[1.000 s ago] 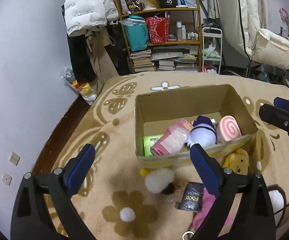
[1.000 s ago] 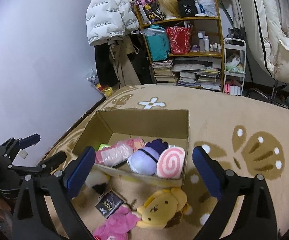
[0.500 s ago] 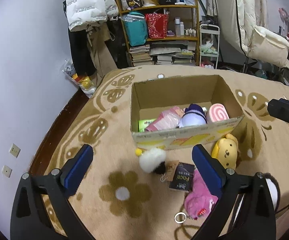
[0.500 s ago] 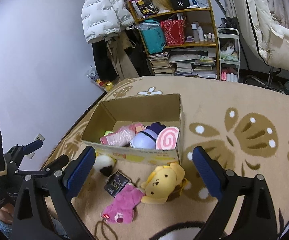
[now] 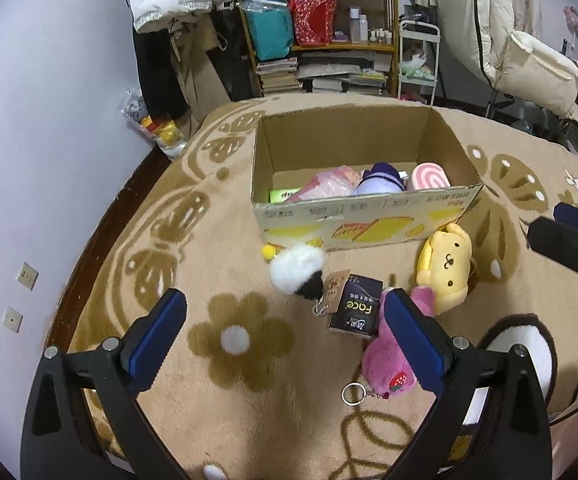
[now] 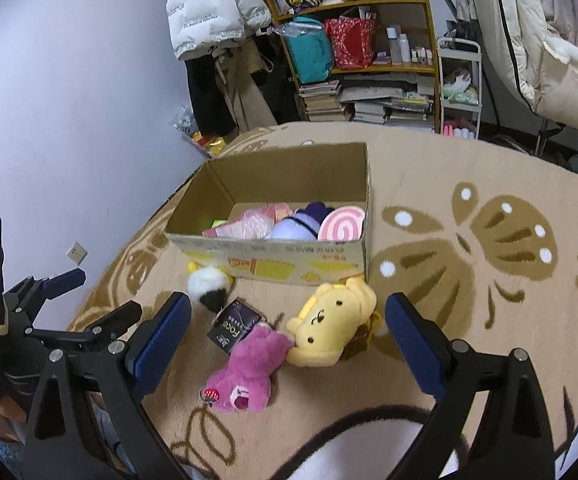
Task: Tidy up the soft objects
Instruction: 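Lower the left tool onto the white pompom while the right tool lowers onto the yellow plush dog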
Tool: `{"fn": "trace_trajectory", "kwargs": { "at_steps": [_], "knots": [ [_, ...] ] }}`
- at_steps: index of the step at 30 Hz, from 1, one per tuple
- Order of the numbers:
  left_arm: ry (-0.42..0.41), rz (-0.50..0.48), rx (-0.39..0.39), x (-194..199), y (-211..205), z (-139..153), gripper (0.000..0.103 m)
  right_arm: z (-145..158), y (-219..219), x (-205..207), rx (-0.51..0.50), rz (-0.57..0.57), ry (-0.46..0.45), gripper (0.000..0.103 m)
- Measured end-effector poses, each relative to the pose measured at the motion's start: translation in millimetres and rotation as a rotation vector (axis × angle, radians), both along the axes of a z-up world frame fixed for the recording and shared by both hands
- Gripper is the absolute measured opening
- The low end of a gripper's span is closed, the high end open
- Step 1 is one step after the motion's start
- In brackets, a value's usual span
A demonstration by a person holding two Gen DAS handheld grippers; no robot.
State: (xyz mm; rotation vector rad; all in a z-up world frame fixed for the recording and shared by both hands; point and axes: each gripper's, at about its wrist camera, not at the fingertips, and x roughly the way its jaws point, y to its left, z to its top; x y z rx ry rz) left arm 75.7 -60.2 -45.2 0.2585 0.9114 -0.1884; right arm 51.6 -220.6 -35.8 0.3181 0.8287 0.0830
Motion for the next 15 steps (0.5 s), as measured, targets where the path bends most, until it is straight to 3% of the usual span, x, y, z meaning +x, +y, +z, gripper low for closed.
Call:
{"fn": "trace_trajectory", "kwargs": {
  "at_steps": [15],
  "knots": [
    [0.105,0.02,0.031,23.7,-1.4,-36.3,0.098,-45.9,0.6,18.4,0.006,-0.005,0.108,0.102]
  ]
}}
